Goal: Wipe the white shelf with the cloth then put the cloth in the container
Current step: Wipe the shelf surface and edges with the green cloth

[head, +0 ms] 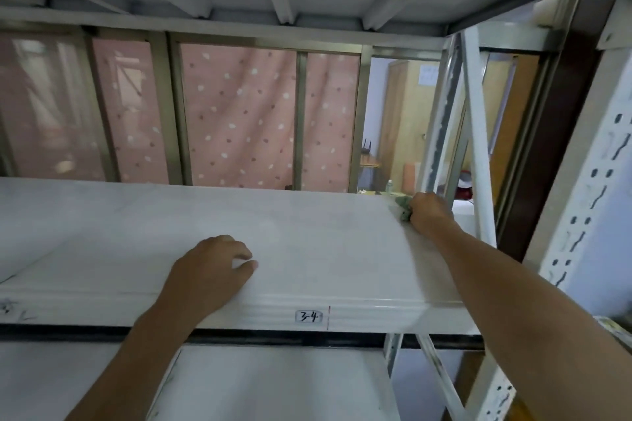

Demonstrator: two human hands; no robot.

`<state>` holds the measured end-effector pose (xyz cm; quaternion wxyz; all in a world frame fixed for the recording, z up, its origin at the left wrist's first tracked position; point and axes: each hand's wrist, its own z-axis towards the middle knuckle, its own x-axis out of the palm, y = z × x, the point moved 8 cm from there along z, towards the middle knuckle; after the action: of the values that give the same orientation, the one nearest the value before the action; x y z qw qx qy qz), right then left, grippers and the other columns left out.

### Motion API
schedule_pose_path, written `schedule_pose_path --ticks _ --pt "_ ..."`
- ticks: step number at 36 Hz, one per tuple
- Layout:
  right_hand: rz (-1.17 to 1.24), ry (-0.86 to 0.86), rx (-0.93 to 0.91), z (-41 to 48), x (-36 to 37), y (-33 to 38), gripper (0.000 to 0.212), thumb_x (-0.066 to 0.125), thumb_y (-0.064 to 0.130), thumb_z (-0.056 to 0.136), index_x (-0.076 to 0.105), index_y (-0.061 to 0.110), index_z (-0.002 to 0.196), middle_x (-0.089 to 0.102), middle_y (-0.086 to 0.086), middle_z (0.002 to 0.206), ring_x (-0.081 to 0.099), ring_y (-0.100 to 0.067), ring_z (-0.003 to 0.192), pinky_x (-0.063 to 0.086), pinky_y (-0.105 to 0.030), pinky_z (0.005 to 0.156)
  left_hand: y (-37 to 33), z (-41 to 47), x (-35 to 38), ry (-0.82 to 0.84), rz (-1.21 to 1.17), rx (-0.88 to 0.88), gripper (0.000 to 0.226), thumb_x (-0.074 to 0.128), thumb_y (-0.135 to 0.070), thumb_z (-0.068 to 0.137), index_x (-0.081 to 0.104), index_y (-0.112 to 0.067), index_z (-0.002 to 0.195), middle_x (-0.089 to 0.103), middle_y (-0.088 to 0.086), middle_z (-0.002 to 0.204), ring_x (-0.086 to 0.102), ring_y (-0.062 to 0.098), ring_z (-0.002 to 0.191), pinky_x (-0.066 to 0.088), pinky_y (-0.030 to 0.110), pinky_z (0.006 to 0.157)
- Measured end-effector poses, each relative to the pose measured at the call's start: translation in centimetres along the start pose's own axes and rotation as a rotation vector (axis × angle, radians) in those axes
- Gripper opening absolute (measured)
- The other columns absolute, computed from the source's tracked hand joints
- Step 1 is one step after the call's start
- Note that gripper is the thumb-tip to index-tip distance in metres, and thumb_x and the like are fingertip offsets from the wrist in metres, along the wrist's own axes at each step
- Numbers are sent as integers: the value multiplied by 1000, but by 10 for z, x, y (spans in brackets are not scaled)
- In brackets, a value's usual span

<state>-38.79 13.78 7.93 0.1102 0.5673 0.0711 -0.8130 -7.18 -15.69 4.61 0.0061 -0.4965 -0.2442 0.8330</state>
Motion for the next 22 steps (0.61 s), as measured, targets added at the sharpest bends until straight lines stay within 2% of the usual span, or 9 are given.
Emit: schedule_pose_path --ticks 4,7,9,13,17,22 --pt "11 28 68 -6 -3 -12 24 54 11 90 63 4 111 64 -16 109 62 -34 102 52 -37 79 5 -11 -5 -5 -65 58 17 66 -39 95 78 -28 100 68 -20 102 64 10 102 53 37 93" --pt "56 31 96 -11 -1 -20 24 55 12 90 63 2 111 63 -17 107 62 -34 97 52 -34 73 14 -23 -15 -28 -84 115 35 55 -50 87 79 -27 97 70 -19 100 65 9 97 56 38 89" --pt "43 24 115 -16 1 -23 25 53 10 90 63 0 110 63 -18 107 63 -34 94 49 -32 67 24 -31 -24 -36 -83 136 38 51 -53 84 79 -29 95 69 -22 97 64 5 96 56 36 88" --pt "-3 -7 118 -23 3 -16 20 48 6 88 64 3 100 65 -17 101 64 -35 93 53 -34 70 48 -48 -44 -84 -93 175 48 44 -63 83 78 -30 90 67 -26 92 61 0 92 56 32 82" --pt "-36 5 114 -31 -1 9 25 47 11 88 66 5 104 65 -14 104 63 -33 96 45 -32 66 75 -59 -61 -117 -78 164 53 41 -67 79 78 -31 91 66 -27 93 59 -1 95 53 27 83" --pt "56 12 93 -48 -12 87 27 49 22 95 66 6 106 67 -13 105 64 -29 96 51 -32 79 109 -72 -78 -198 -58 192 48 48 -62 79 79 -29 94 70 -25 99 61 -2 97 54 26 83"
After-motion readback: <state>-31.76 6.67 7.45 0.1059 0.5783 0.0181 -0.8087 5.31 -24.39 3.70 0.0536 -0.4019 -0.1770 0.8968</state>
